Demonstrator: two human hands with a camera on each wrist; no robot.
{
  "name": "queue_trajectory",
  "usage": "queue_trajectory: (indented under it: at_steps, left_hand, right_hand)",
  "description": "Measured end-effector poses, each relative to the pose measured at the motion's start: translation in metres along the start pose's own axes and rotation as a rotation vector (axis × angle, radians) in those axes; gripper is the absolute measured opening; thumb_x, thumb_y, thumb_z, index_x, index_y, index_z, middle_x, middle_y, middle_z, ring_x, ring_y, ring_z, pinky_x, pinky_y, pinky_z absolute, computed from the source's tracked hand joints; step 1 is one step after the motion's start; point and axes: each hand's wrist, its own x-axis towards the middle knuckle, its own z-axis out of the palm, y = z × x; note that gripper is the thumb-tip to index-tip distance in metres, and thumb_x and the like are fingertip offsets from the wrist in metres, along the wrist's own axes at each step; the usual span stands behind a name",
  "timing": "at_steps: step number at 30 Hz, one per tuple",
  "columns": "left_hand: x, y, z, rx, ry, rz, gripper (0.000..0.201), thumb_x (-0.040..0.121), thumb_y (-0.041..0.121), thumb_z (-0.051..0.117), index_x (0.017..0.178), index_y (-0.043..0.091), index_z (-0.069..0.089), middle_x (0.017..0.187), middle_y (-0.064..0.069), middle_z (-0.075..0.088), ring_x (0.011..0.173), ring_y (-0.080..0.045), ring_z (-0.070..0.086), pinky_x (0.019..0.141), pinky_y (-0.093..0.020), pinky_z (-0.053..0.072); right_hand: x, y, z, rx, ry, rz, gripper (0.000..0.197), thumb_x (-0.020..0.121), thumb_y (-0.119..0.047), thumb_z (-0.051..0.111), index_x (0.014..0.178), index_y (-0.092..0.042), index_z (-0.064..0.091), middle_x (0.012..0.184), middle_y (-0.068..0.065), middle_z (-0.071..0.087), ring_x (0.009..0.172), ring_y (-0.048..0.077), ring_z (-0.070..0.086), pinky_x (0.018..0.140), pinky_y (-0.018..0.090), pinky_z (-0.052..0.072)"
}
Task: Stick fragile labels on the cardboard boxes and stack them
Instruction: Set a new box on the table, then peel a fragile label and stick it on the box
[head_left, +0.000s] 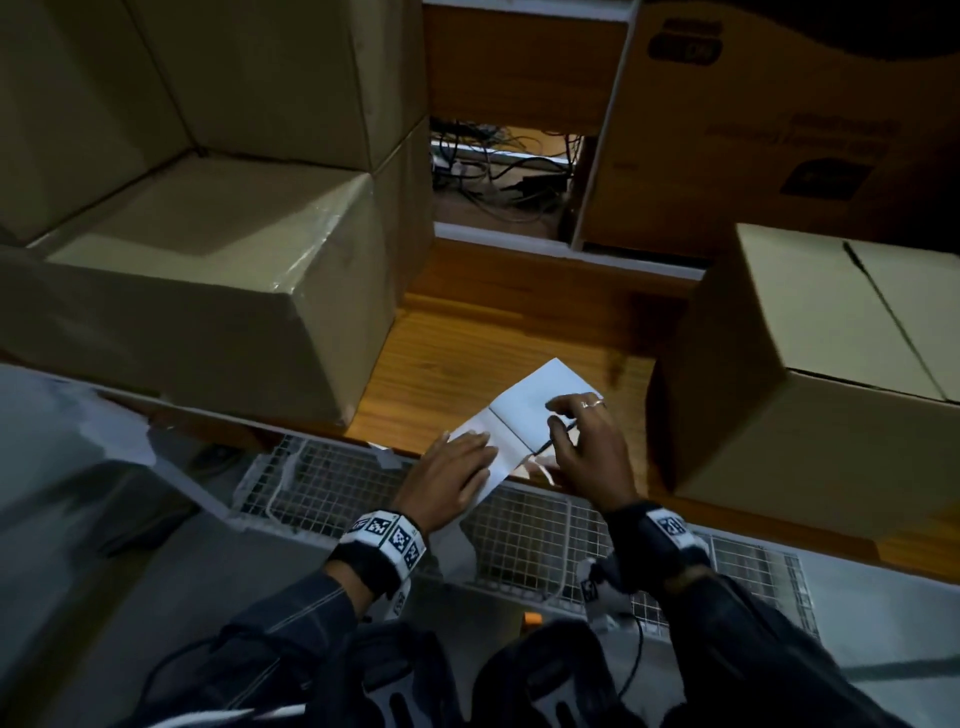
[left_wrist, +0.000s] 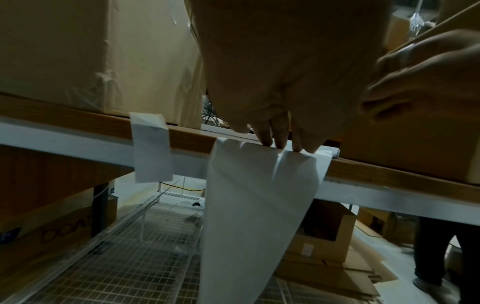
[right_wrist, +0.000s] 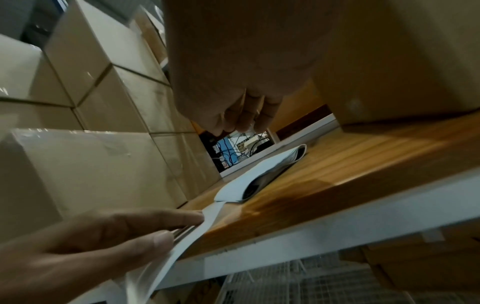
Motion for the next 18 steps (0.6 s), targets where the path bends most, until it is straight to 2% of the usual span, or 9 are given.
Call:
queue_trajectory:
  at_steps: [3, 6, 8, 11, 15, 18]
  left_hand:
    - [-0.009, -0.014, -0.007, -0.001, 0.021, -0.006, 0.045, 0.104, 0.033, 0.037, 0.14, 0.017, 0.058, 0.154, -0.006, 0.049, 0.145, -0.021, 0.041, 0.122, -0.04, 0.012]
    - [-0.018, -0.026, -0.016, 0.004, 0.064, -0.013, 0.043, 0.102, 0.03, 0.041, 0.137, 0.016, 0.061, 0.151, -0.007, 0.053, 0.143, -0.021, 0.044, 0.123, -0.047, 0.016]
    - [-0.024, -0.033, -0.021, 0.007, 0.091, -0.02, 0.036, 0.103, 0.024, 0.048, 0.135, 0.016, 0.063, 0.148, -0.007, 0.055, 0.141, -0.021, 0.046, 0.123, -0.044, 0.014]
    - [-0.032, -0.041, -0.026, 0.025, 0.099, -0.023, 0.033, 0.103, 0.021, 0.054, 0.134, 0.018, 0.062, 0.147, -0.004, 0.055, 0.14, -0.018, 0.046, 0.123, -0.043, 0.012]
    - [-0.035, -0.042, -0.03, 0.089, 0.123, -0.027, 0.03, 0.101, 0.026, 0.049, 0.126, 0.021, 0.065, 0.135, 0.0, 0.062, 0.13, -0.016, 0.053, 0.124, -0.044, 0.013]
    - [-0.031, -0.039, -0.031, 0.109, 0.143, -0.048, 0.027, 0.101, 0.026, 0.052, 0.125, 0.025, 0.064, 0.123, 0.004, 0.062, 0.12, -0.015, 0.055, 0.124, -0.048, 0.019]
  right_hand:
    - [0.018, -0.008, 0.025, -0.062, -0.133, 0.034, 0.022, 0.096, -0.023, 0.065, 0.117, -0.019, 0.066, 0.117, 0.001, 0.064, 0.112, 0.022, 0.057, 0.085, 0.033, 0.044]
    - [0.03, -0.015, 0.048, -0.188, -0.347, 0.065, 0.049, 0.089, -0.046, 0.071, 0.129, -0.02, 0.061, 0.131, 0.004, 0.06, 0.12, 0.025, 0.053, 0.094, 0.039, 0.046]
    - [0.035, -0.019, 0.06, -0.267, -0.434, 0.077, 0.063, 0.083, -0.053, 0.075, 0.133, -0.018, 0.059, 0.133, 0.006, 0.059, 0.121, 0.028, 0.053, 0.095, 0.041, 0.046]
    - [0.04, -0.026, 0.069, -0.339, -0.439, 0.043, 0.057, 0.085, -0.052, 0.07, 0.13, -0.018, 0.059, 0.128, 0.005, 0.063, 0.116, 0.027, 0.058, 0.086, 0.037, 0.047]
    - [0.051, -0.026, 0.068, -0.42, -0.495, -0.055, 0.038, 0.095, -0.049, 0.058, 0.122, -0.022, 0.06, 0.129, -0.001, 0.068, 0.11, 0.023, 0.066, 0.081, 0.038, 0.055]
    - [0.053, -0.028, 0.065, -0.455, -0.544, -0.099, 0.042, 0.09, -0.051, 0.065, 0.117, -0.019, 0.061, 0.122, 0.003, 0.068, 0.103, 0.026, 0.065, 0.074, 0.037, 0.051]
